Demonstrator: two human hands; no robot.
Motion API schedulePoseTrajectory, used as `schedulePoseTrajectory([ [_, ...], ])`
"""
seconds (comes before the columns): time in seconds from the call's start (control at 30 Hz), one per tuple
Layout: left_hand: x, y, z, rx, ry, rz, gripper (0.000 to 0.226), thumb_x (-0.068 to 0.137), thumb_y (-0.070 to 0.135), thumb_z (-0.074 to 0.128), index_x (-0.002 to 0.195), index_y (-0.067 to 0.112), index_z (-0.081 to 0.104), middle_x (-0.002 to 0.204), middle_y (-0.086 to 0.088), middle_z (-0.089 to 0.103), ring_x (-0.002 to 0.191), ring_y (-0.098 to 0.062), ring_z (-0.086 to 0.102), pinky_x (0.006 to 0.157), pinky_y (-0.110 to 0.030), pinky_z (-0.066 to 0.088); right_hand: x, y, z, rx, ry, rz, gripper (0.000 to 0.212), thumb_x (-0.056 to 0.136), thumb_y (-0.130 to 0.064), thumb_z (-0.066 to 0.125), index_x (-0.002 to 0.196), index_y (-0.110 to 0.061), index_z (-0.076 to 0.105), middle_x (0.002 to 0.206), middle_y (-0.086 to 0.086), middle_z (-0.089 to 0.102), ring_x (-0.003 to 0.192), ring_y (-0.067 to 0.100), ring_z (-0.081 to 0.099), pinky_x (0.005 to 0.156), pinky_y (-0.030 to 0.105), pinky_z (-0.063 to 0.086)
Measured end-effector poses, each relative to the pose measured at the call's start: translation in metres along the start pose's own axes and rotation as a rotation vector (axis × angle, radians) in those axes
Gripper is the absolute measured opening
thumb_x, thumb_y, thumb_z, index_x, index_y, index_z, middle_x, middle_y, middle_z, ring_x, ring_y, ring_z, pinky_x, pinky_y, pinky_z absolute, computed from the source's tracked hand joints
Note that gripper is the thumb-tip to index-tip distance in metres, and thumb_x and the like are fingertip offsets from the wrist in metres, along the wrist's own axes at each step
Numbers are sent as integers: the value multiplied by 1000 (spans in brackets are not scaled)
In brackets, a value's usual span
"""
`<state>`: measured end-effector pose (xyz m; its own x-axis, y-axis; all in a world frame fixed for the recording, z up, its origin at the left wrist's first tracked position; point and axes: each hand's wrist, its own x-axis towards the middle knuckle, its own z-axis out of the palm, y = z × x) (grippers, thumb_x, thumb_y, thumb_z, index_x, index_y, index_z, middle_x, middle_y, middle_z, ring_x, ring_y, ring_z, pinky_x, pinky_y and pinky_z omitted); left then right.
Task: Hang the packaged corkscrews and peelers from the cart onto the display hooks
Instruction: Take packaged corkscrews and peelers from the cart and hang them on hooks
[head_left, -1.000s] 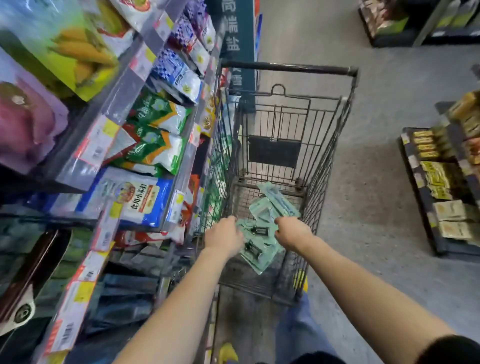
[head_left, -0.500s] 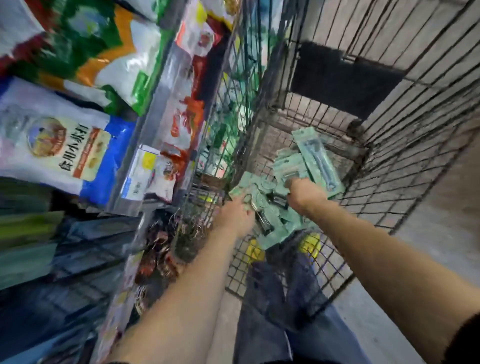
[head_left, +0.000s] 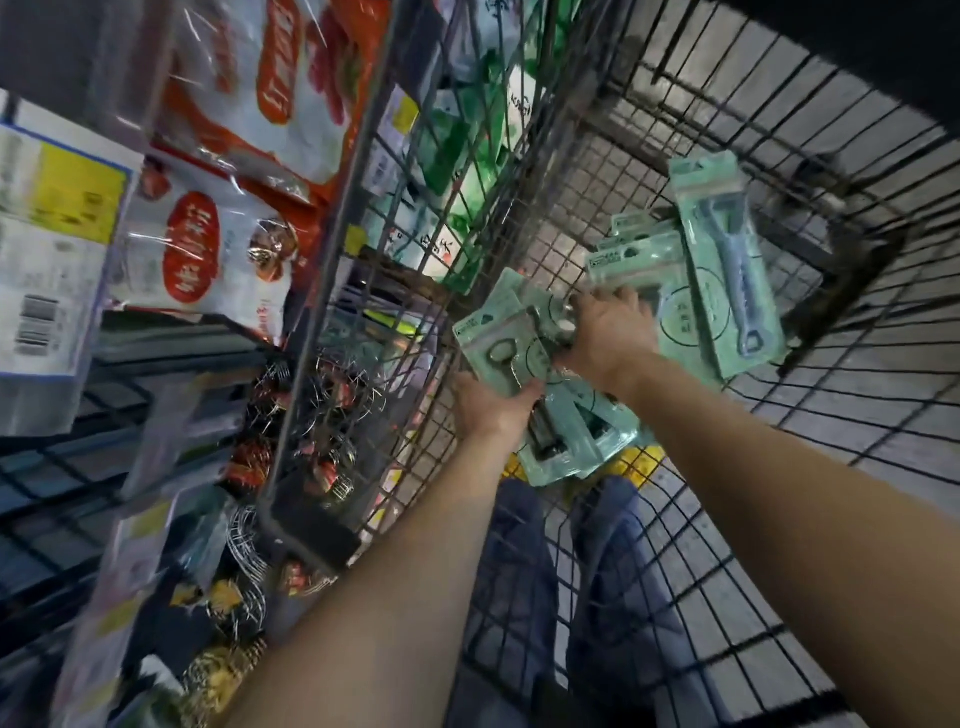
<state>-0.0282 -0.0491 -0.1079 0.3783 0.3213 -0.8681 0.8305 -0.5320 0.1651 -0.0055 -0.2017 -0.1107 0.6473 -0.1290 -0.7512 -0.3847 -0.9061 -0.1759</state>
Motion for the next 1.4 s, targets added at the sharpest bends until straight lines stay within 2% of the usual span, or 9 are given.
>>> schedulePoseTrajectory([
  [0.2, -4, 1, -13, -89, -30, 25, 62, 75, 33, 96, 118, 18, 53, 111, 0, 68, 92, -19, 65, 78, -28, 47, -12, 11, -13, 469, 43, 64, 43, 89, -13, 76, 128, -14, 58, 111, 12, 70, 105, 35, 69, 93, 48, 61],
  [0.4, -25, 7, -20, -111, 60, 191, 44, 89, 11, 81, 121, 18, 52, 121, -6, 74, 94, -22, 68, 84, -30, 50, -36, 33, -20, 849, 122, 206, 23, 100, -8, 66, 123, -13, 66, 104, 6, 72, 80, 21, 64, 59, 25, 51],
  [0.53, -47, 15, -25, -115, 3, 300, 38, 95, 8, 75, 129, 13, 57, 131, -8, 73, 104, -20, 71, 84, -26, 54, -59, 43, -20, 997, 164, 315, 29, 98, -21, 71, 124, -8, 71, 99, 9, 73, 83, 25, 64, 63, 33, 55],
  [0.7, -91, 25, -43, -51, 1, 412, 20, 101, 22, 67, 120, 17, 71, 115, -6, 76, 103, -29, 73, 96, -51, 62, -112, 48, -50, 1250, 269, 383, 52, 96, -21, 74, 140, 1, 60, 125, 7, 72, 96, 23, 72, 79, 27, 60],
  [0.8, -128, 32, -64, -51, -57, 513, 19, 101, 23, 67, 119, 18, 72, 102, 2, 76, 93, -24, 73, 84, -42, 63, -150, 50, -73, 1331, 290, 356, 63, 88, -29, 81, 140, 0, 60, 127, 13, 74, 110, 30, 75, 97, 50, 61],
  [0.93, -184, 43, -98, -70, -104, 620, 29, 103, 21, 68, 129, 10, 67, 115, 1, 76, 104, -18, 72, 83, -23, 57, -212, 37, -116, 1376, 307, 276, 50, 95, -22, 74, 135, 4, 60, 120, 14, 76, 99, 27, 78, 91, 50, 64],
  [1.17, -277, 58, -159, -224, -57, 757, 24, 104, 25, 66, 126, 21, 62, 115, 8, 69, 108, -12, 67, 96, -28, 49, -305, 9, -180, 1520, 383, 120, 15, 100, -14, 68, 112, -6, 71, 100, 7, 81, 78, 17, 81, 67, 36, 66],
  [1.27, -307, 53, -181, -307, 5, 799, 18, 102, 24, 68, 119, 20, 68, 112, 3, 73, 105, -14, 68, 84, -24, 49, -334, -4, -202, 1504, 395, 18, 20, 99, -13, 70, 117, -5, 71, 102, 8, 82, 84, 22, 81, 75, 41, 66],
  [1.4, -352, 29, -207, -388, 80, 833, 29, 102, 27, 69, 130, 19, 68, 114, 8, 73, 112, -16, 69, 97, -29, 49, -374, -14, -228, 1421, 372, -162, 18, 97, -10, 72, 114, -6, 75, 102, 6, 82, 97, 30, 79, 85, 45, 65],
])
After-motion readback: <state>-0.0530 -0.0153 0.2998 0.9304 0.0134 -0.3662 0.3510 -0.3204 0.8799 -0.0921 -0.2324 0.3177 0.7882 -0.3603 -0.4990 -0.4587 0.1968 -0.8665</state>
